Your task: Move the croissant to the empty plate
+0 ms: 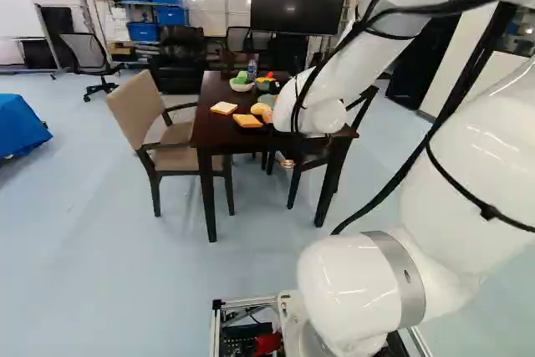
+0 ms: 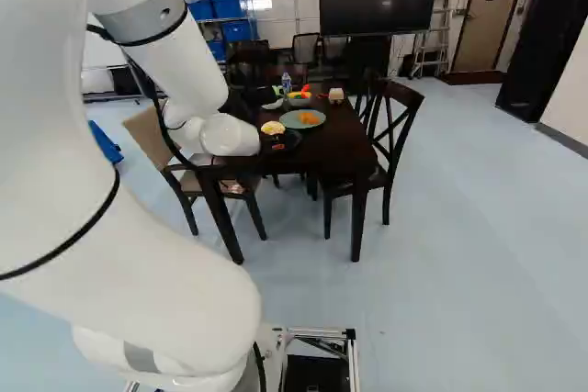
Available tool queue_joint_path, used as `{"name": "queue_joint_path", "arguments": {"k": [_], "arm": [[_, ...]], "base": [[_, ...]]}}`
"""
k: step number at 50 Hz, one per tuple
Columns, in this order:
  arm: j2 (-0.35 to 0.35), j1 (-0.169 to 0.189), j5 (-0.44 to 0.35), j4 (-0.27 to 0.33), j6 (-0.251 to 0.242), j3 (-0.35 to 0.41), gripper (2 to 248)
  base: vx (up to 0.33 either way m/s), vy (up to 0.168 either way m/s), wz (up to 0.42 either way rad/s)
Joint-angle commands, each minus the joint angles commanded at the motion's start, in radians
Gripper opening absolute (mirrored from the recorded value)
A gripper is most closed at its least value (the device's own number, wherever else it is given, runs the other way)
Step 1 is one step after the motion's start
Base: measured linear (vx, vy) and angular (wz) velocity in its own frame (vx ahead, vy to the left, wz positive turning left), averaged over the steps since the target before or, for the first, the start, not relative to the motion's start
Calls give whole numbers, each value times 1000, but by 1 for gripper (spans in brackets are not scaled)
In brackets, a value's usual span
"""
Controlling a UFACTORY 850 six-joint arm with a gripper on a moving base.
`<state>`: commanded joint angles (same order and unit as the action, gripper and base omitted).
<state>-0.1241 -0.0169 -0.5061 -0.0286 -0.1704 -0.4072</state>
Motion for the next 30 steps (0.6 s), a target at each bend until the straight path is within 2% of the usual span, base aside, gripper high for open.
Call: {"name": "queue_joint_path", "arguments": {"k": [30], "arm": [[-94, 10, -222, 17, 103, 194, 247]], "base": [[0, 0, 0]]}}
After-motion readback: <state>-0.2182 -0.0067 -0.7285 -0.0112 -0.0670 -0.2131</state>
